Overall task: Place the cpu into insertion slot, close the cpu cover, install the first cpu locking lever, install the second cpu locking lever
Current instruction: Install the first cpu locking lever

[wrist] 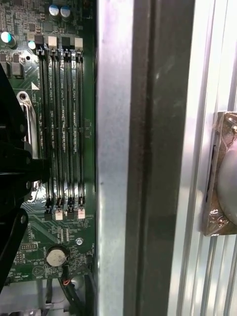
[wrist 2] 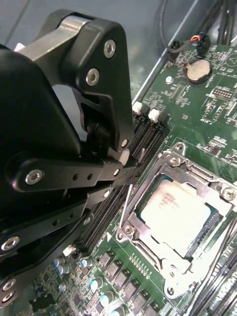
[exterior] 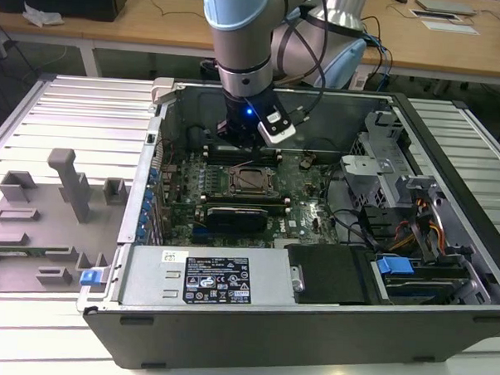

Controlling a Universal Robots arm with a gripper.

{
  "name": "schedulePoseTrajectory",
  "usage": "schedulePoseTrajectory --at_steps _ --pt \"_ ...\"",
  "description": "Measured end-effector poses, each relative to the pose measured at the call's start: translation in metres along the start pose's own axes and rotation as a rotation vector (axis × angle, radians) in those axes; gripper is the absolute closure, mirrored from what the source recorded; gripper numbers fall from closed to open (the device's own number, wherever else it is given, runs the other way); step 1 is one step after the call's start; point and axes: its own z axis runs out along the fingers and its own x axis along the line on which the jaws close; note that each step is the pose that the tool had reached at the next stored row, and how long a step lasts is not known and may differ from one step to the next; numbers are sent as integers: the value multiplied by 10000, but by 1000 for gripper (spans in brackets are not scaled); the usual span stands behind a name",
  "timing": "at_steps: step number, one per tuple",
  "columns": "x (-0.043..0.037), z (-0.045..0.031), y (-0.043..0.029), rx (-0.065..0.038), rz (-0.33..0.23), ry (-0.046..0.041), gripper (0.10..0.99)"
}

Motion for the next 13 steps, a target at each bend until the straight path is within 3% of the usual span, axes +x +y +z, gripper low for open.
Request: schedulePoseTrajectory --at_steps 7,13 --pt "12 52 -4 168 780 -145 980" --pt "15 68 42 216 960 -179 980"
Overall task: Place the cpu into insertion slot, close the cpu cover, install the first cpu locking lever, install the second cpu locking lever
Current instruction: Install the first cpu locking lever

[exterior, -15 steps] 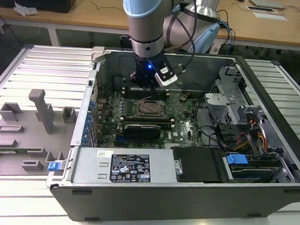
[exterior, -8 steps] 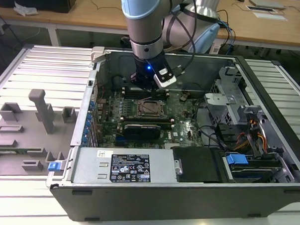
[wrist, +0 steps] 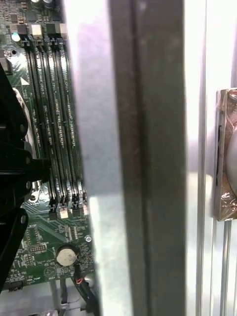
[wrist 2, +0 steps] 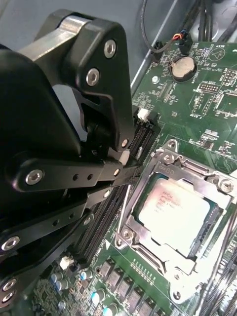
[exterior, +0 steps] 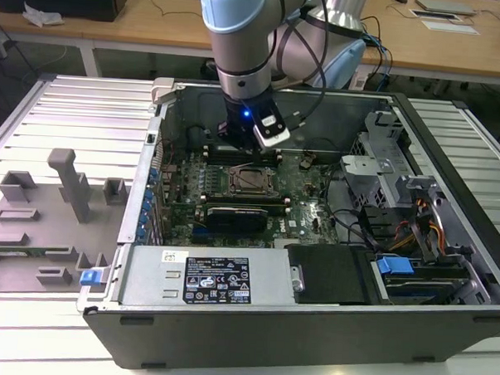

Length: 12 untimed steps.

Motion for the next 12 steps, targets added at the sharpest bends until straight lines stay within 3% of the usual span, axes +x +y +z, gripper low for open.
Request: schedulePoseTrajectory --at_steps 4,12 --pt "4 6 32 38 92 -19 980" --pt "10 28 48 228 607 -120 980"
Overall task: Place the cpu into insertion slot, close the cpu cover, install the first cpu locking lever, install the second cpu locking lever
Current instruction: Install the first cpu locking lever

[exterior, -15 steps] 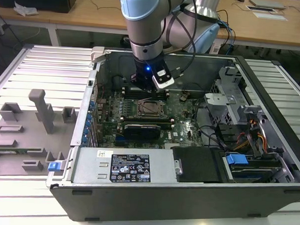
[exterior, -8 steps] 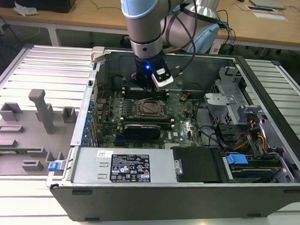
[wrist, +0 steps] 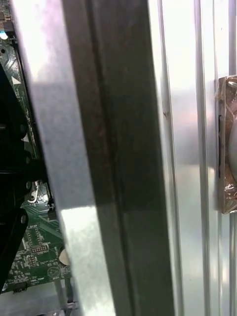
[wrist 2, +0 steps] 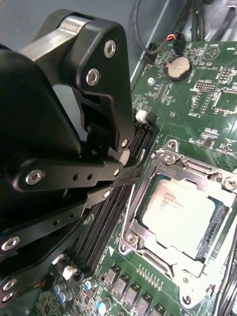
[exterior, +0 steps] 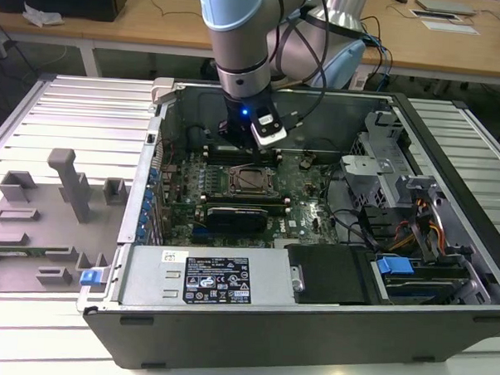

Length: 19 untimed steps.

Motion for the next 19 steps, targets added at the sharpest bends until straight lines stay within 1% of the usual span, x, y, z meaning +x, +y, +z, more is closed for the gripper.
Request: schedulePoseTrajectory --at_steps 2,6,12,14,16,19 --pt "2 3 7 19 79 -14 980" --pt "10 15 46 69 270 -49 980" --pt "16 35 53 191 514 -105 980" --pt "19 44 54 257 619 -130 980" --pt "23 63 55 362 737 -167 980" --pt "28 81 57 468 838 -201 980"
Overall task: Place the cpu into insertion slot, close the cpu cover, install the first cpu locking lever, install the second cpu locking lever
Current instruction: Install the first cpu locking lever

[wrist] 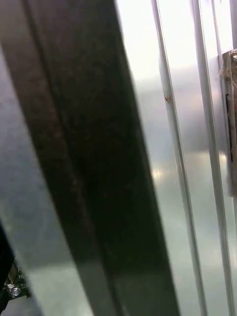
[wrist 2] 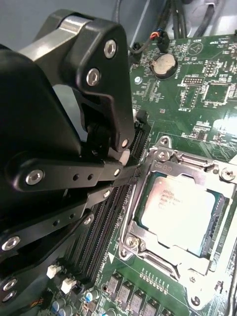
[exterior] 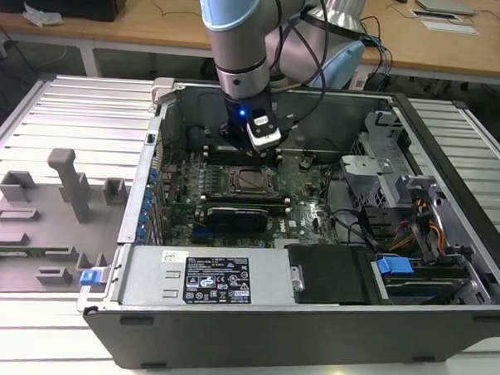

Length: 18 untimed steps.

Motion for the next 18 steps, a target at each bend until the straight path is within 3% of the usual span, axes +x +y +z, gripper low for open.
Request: schedulePoseTrajectory --at_steps 7,12,16,18 --pt "6 31 4 104 177 -43 980" --pt "6 30 4 105 180 -44 980" --pt "-6 -20 11 105 180 -44 980" --pt "-19 -83 20 106 186 -45 980"
